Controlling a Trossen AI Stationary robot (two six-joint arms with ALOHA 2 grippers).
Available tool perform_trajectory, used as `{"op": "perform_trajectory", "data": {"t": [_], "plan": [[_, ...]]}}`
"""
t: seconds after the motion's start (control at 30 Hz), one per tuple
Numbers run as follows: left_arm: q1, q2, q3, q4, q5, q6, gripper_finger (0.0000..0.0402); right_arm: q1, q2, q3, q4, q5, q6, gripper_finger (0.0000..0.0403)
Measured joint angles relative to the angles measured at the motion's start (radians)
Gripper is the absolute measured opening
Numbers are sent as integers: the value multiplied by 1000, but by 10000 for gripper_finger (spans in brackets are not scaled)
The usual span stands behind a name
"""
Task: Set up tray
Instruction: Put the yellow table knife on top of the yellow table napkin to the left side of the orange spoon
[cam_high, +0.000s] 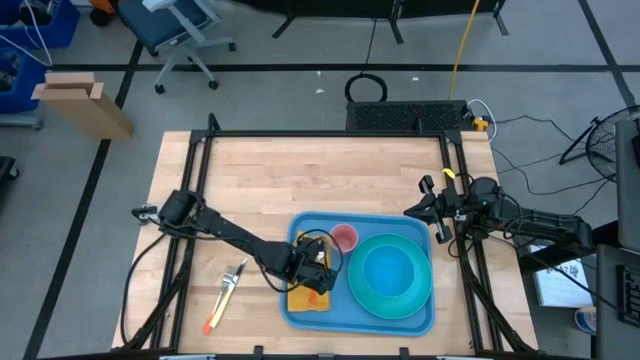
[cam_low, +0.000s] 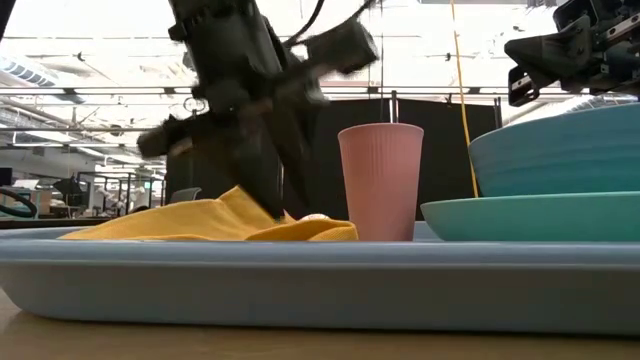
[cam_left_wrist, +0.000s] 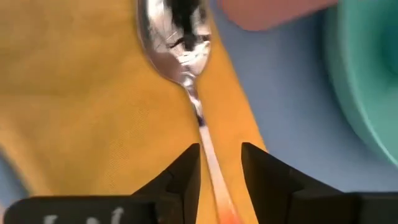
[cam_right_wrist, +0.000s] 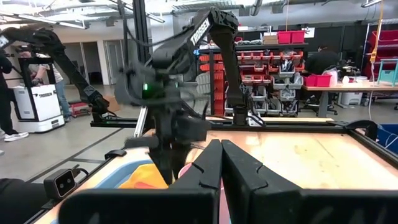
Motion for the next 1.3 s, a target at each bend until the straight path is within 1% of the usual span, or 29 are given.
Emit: {"op": "perform_trajectory", "data": {"t": [0.07,0.13,0.2,0.23,0.3,0.37,0.4,0.47,0.53,0.67,0.77,0.9,1.03,1.13,1.3], "plan": [[-6,-32,9,-34,30,101,123,0,0,0,0,0,-9,0],[-19,-75,12,-103,72,183,123,0,0,0,0,0,-13,0],[-40,-116,12,-217,120,224,124,0,0,0,1,0,-20,0],[-57,-138,12,-289,133,221,124,0,0,0,1,0,-20,0],[-98,-172,12,-434,135,154,124,0,0,0,3,0,-20,0],[-161,-202,9,-565,102,54,124,0,0,0,3,0,-19,0],[-195,-210,6,-614,83,10,124,0,0,0,3,0,-18,0],[-267,-218,-4,-663,94,-56,124,0,0,0,2,0,-17,0],[-340,-222,-22,-670,129,-147,124,0,0,0,3,0,-16,0],[-454,-224,-65,-632,155,-354,124,0,0,0,4,0,-16,0],[-502,-224,-116,-558,185,-433,126,0,0,0,14,2,-16,0],[-525,-224,-189,-489,270,-446,150,0,0,0,35,2,-10,0],[-517,-223,-266,-462,286,-459,193,0,0,0,34,2,4,0],[-511,-223,-307,-453,318,-446,222,0,0,0,34,3,10,0],[-510,-223,-360,-377,355,-403,250,0,0,0,33,4,10,0]]}}
